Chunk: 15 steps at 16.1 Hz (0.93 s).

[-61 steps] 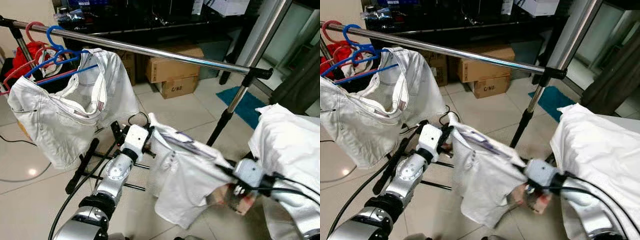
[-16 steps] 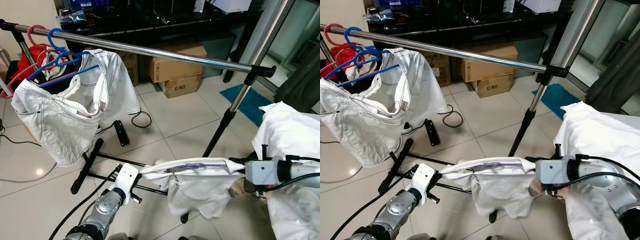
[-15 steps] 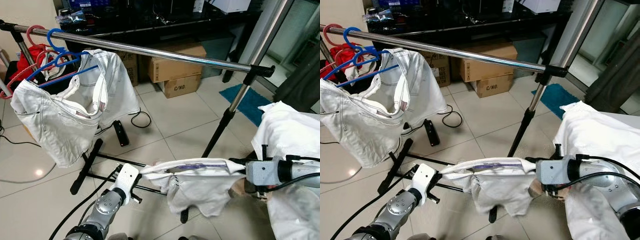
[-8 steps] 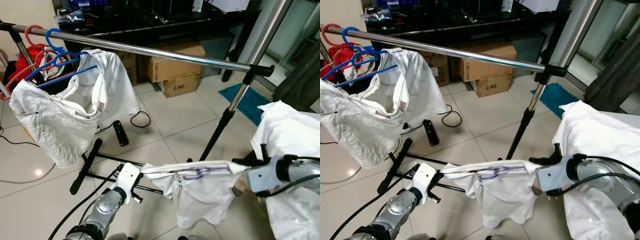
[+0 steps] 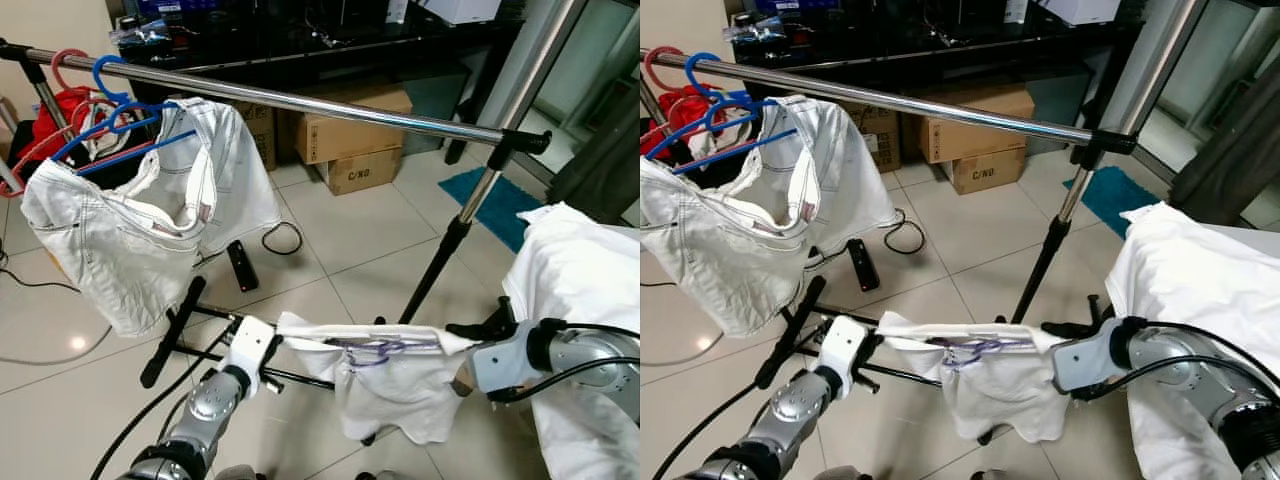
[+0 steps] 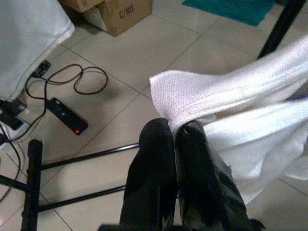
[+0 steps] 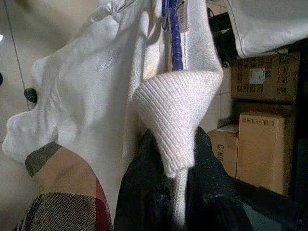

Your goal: Hang hanger

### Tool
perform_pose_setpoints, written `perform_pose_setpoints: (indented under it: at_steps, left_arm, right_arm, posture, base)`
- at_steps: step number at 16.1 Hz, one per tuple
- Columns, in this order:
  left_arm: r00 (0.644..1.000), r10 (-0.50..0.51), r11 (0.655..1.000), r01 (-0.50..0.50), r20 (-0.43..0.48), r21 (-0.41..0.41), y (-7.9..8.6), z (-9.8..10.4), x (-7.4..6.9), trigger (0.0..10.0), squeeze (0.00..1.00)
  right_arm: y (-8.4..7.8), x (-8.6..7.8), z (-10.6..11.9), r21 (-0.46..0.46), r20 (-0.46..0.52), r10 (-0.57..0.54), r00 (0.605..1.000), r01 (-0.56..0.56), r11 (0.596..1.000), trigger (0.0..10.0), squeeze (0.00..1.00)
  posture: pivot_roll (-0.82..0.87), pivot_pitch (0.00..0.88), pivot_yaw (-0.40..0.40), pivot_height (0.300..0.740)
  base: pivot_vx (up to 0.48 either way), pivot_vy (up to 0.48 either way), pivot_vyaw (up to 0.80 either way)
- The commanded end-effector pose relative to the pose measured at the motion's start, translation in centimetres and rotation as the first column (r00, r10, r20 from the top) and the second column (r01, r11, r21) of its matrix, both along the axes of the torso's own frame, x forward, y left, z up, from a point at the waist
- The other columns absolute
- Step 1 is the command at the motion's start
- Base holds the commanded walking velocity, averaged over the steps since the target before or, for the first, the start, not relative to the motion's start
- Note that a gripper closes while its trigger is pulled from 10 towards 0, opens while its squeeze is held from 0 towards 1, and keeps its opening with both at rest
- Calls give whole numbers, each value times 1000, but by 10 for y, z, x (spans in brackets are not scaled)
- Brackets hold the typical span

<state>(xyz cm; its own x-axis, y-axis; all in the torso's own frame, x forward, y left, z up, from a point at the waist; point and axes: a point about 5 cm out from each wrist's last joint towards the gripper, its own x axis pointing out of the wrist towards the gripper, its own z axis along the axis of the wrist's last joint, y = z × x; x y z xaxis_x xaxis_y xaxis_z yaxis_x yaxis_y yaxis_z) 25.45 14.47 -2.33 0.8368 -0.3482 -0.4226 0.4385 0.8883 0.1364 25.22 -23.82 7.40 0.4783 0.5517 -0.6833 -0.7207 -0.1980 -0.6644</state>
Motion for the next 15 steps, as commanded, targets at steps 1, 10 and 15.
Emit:
perform_pose_setpoints:
  at_steps: [1, 10, 15]
  left_arm:
    - [1000, 23, 1000, -23, 13, -4, 3, 3, 3, 0, 0]
    - [986, 80, 990, -61, -145, 131, 47, -25, -35, 0, 0]
    - [995, 20, 991, -6, -101, 137, 41, -18, -26, 0, 0]
  right_arm:
    - [-7, -2, 4, -16, -5, -4, 1000, 4, 1000, 0, 0]
    - [-35, -5, 37, 127, -103, -75, 992, 88, 988, 0, 0]
    - [-16, -23, 48, 228, -252, 70, 965, -11, 974, 0, 0]
  posture:
    - [50, 45, -28, 740]
    - [39, 48, -43, 740]
    - [44, 51, -45, 740]
  base:
    - [0, 0, 0]
    - [0, 0, 0]
    - [0, 0, 0]
